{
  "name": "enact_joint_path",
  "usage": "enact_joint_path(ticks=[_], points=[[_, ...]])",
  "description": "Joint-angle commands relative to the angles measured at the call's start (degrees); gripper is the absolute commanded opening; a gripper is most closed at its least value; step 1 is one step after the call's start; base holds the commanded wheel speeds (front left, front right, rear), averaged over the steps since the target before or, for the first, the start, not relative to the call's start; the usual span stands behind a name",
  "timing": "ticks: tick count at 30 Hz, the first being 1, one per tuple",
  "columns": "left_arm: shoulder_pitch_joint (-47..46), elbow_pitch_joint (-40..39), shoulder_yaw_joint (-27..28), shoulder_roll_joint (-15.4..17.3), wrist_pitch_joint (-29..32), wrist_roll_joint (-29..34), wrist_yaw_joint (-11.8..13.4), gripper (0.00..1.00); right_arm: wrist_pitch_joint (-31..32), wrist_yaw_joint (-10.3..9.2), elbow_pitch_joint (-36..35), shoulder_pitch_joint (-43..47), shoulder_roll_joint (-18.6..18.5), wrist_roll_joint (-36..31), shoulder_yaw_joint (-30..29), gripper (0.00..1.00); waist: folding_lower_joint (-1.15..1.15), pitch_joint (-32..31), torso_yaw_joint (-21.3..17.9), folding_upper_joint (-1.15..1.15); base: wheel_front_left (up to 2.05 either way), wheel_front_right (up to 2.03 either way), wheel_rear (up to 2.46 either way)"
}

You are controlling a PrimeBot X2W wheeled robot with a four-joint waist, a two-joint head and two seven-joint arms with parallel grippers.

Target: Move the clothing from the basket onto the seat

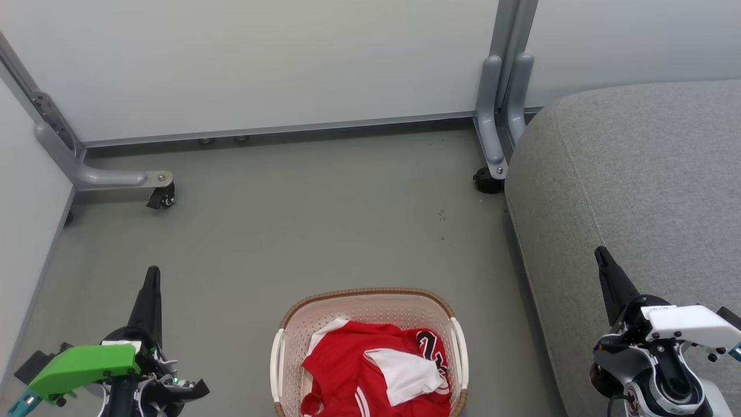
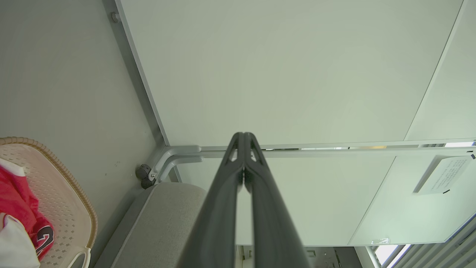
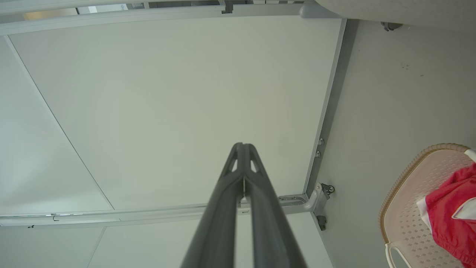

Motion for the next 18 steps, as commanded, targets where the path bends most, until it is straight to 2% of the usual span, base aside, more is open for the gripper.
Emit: enact_joint_path(ticks=[1,6,7,11,18], points=[[-0.9,0.1,0.0,0.1,0.1,0.3,-0.3,0.0,0.1,0.02,0.1,-0.5,-0.1,-0.3,0.0,0.0,0.0,0.0,0.0,0.0,0.0,0.0,0.0],[-0.9,0.1,0.0,0.1,0.1,0.3,-0.3,0.0,0.1,0.02,0.1,-0.5,-0.1,-0.3,0.0,0.0,0.0,0.0,0.0,0.0,0.0,0.0,0.0],[0.1,0.1,0.0,0.0,0.0,0.0,0.0,1.0,0.0,0.0,0.1,0.1,0.0,0.0,0.0,1.0,0.0,0.0,0.0,0.0,0.0,0.0,0.0],[1.7,2.2,-0.2,-0.5,-0.1,0.0,0.1,1.0,-0.1,-0.02,2.1,1.6,0.6,0.0,0.2,1.0,0.0,0.0,0.0,0.0,0.0,0.0,0.0],[1.8,1.4,-1.9,-0.4,-2.0,0.8,0.1,1.0,-2.0,-0.02,1.4,1.7,0.4,-2.1,2.3,1.0,0.0,0.1,0.0,0.0,0.0,0.0,0.0]])
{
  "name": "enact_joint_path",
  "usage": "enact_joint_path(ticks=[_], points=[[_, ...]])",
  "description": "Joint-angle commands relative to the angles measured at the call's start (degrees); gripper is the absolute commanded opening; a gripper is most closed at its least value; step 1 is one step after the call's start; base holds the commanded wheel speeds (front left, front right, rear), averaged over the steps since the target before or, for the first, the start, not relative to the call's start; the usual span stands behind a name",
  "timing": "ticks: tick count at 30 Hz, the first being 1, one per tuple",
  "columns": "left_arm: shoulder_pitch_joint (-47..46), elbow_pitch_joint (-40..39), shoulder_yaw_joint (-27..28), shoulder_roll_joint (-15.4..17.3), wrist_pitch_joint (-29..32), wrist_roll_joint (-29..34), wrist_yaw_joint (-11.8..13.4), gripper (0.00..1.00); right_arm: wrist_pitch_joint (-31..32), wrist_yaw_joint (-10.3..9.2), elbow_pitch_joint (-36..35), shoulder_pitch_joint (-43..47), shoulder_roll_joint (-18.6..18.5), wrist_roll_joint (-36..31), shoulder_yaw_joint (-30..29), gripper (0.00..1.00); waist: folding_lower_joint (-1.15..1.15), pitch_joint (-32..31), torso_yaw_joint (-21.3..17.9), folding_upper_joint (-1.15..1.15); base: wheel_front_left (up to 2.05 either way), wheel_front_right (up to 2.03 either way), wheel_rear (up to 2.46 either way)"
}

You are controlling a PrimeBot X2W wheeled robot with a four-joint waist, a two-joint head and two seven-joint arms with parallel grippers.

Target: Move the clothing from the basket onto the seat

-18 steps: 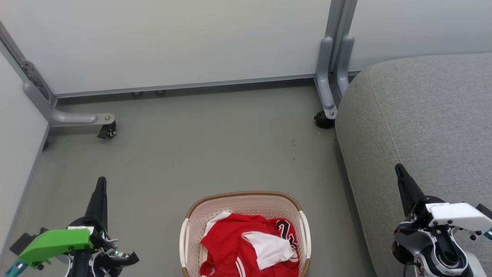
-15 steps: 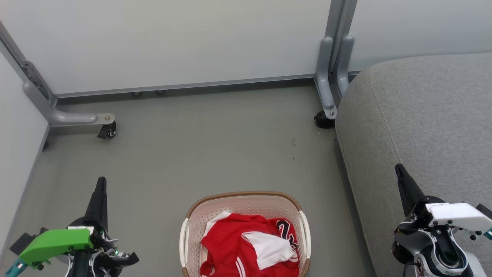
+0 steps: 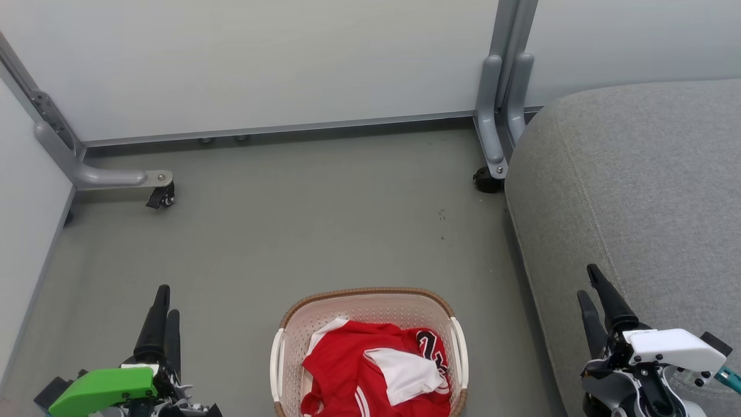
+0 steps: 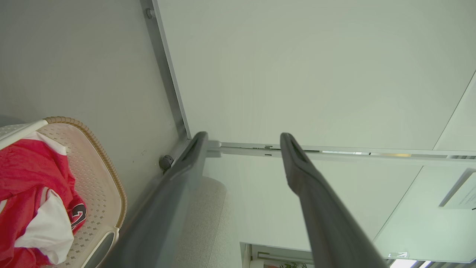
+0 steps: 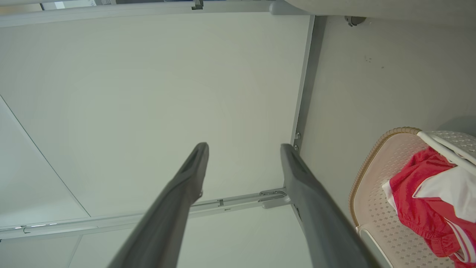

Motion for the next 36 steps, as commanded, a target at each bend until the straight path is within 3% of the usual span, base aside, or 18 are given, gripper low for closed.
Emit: enact_joint_path(ticks=[1,12,22,36], points=[[-1.0,-1.3,-0.6,0.2,-0.7,1.2,-0.1,1.0,-0.9,0.08,-1.3,-1.0,-0.3,-1.5,0.6,1.0,0.0,0.0,0.0,0.0,0.0,0.0,0.0],[-1.3,-3.8,-0.4,0.2,-3.6,15.3,0.0,1.0,-3.7,0.1,-2.1,-1.2,-0.3,-15.3,1.4,1.0,0.0,0.3,-0.1,0.0,0.0,0.0,0.0],[-0.8,-8.2,-2.3,0.3,-6.0,27.2,2.0,1.0,-6.1,0.11,-4.8,-1.0,-0.4,-28.4,3.6,1.0,0.0,0.5,-0.2,0.0,0.0,0.0,0.0],[-0.2,-11.0,-5.3,0.4,-8.8,41.0,3.4,1.0,-9.0,0.12,-8.0,-0.8,-0.5,-40.9,6.0,1.0,0.0,0.7,-0.2,0.0,0.0,0.0,0.0]])
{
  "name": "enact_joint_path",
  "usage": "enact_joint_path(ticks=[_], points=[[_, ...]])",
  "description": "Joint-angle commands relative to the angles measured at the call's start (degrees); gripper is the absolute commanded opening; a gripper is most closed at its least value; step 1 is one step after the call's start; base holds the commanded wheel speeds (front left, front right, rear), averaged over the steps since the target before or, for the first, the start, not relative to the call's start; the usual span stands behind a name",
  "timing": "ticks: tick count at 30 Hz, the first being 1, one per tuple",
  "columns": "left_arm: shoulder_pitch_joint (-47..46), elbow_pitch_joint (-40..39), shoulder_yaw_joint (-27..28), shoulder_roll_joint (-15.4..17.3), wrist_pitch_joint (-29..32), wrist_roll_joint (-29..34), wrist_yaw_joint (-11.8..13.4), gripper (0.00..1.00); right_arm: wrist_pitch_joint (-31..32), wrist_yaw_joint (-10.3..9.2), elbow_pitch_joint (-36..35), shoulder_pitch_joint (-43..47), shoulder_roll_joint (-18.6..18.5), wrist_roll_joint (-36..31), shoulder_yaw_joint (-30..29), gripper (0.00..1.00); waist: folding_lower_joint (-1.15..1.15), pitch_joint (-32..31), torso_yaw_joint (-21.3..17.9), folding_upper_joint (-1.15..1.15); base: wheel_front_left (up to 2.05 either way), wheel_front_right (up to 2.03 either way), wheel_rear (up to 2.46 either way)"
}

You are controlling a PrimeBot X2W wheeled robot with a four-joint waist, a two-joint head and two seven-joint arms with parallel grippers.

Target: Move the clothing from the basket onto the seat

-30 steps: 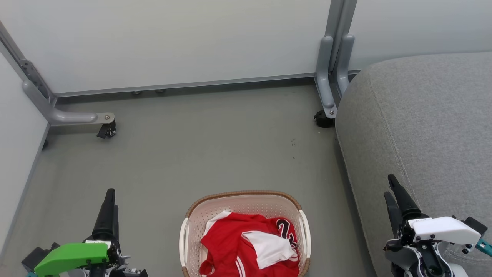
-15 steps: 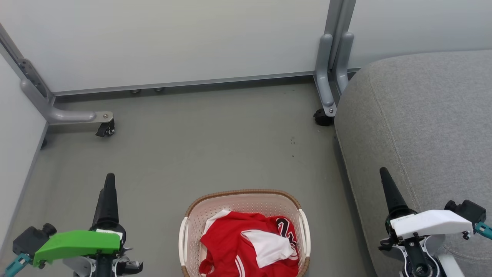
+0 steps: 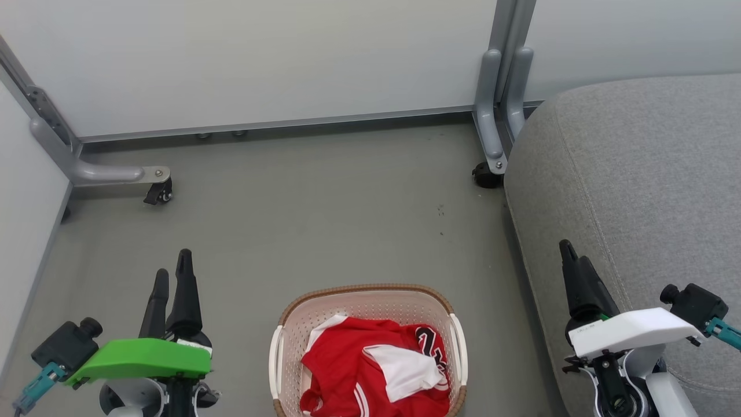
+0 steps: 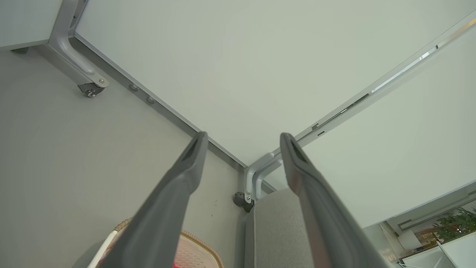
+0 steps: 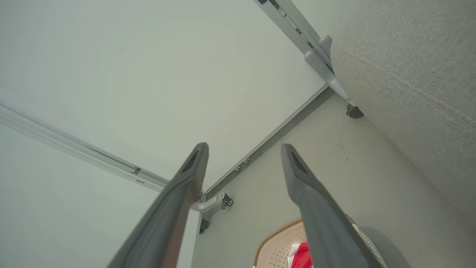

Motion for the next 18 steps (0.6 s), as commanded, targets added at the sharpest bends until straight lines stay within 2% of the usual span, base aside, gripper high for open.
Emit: enact_joint_path(ticks=[1,18], points=[[-0.2,-1.2,-0.4,0.3,-0.5,2.3,0.3,1.0,-0.6,0.12,-1.3,-0.7,-0.3,-1.9,0.3,1.0,0.0,0.0,0.0,0.0,0.0,0.0,0.0],[0.6,-1.6,-2.9,0.4,-3.5,14.7,1.6,1.0,-3.6,0.14,-3.0,0.2,-0.4,-14.6,2.3,1.0,0.0,-0.6,0.0,0.0,0.0,0.0,0.0]])
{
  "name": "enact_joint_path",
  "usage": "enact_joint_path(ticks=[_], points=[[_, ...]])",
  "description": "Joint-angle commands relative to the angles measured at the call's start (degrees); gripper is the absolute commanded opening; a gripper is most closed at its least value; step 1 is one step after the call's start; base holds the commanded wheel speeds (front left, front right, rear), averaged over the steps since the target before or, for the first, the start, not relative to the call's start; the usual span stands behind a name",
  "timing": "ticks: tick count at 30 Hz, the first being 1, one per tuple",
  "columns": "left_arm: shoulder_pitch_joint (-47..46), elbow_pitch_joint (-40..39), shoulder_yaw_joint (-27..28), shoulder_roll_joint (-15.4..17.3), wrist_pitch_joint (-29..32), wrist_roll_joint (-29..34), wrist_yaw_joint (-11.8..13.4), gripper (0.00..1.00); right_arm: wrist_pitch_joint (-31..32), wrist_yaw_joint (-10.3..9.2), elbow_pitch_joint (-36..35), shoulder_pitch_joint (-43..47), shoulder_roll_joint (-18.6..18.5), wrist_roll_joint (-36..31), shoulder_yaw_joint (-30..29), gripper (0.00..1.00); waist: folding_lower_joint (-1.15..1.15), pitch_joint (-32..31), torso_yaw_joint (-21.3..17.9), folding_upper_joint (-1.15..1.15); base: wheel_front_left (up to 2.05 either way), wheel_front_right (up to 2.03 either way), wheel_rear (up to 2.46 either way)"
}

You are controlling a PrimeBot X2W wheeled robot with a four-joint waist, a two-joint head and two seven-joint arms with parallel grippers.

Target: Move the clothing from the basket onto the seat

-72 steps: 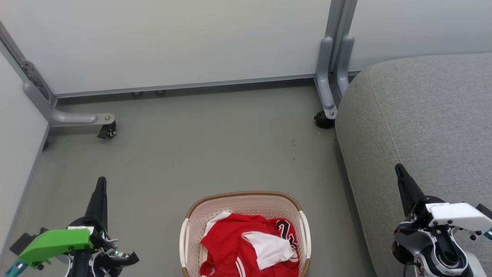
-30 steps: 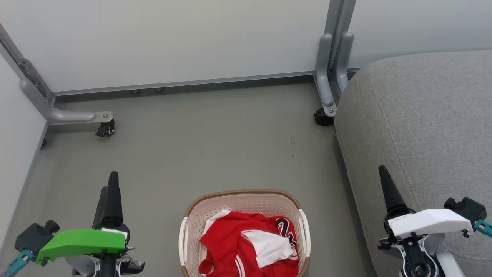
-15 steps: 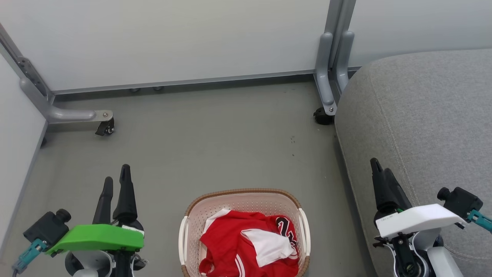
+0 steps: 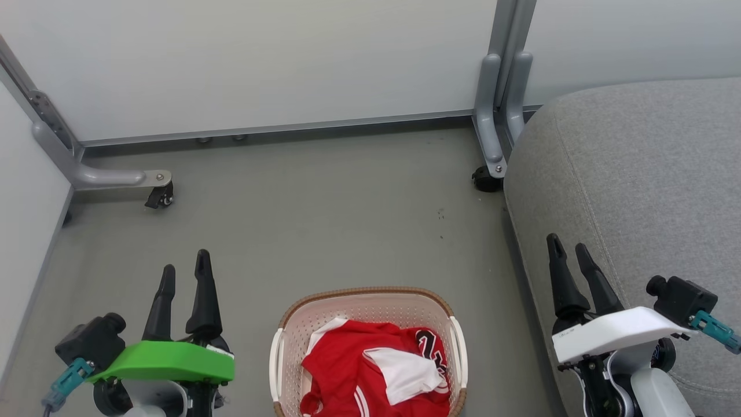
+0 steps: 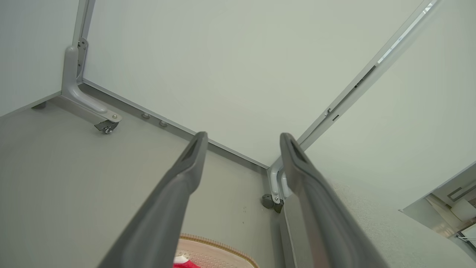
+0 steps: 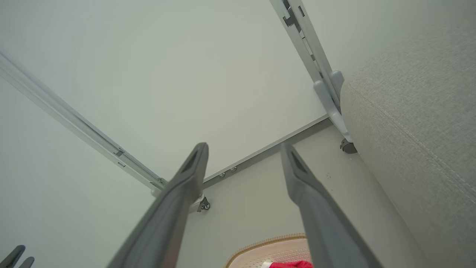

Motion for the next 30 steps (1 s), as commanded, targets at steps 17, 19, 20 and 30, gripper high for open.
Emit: enact_joint_path(ticks=[17,19,20,30], points=[[0.6,-1.9,-1.8,0.5,-3.0,12.4,0.5,1.0,-3.0,0.15,-2.6,0.5,-0.4,-12.6,2.3,1.0,0.0,0.1,-0.2,0.0,0.0,0.0,0.0],[0.9,-1.8,-1.9,0.5,-3.3,13.6,0.4,1.0,-3.3,0.15,-2.7,0.6,-0.4,-13.8,2.3,1.0,0.0,0.1,-0.2,0.0,0.0,0.0,0.0],[0.9,-1.6,-2.0,0.5,-3.4,14.0,0.2,1.0,-3.4,0.15,-2.8,0.6,-0.4,-14.3,2.3,1.0,0.0,0.1,-0.2,0.0,0.0,0.0,0.0],[1.3,-0.2,-2.3,0.5,-4.7,18.8,-1.0,1.0,-4.7,0.15,-3.3,0.8,-0.5,-19.2,2.0,1.0,0.0,-0.2,-0.1,0.0,0.0,0.0,0.0]])
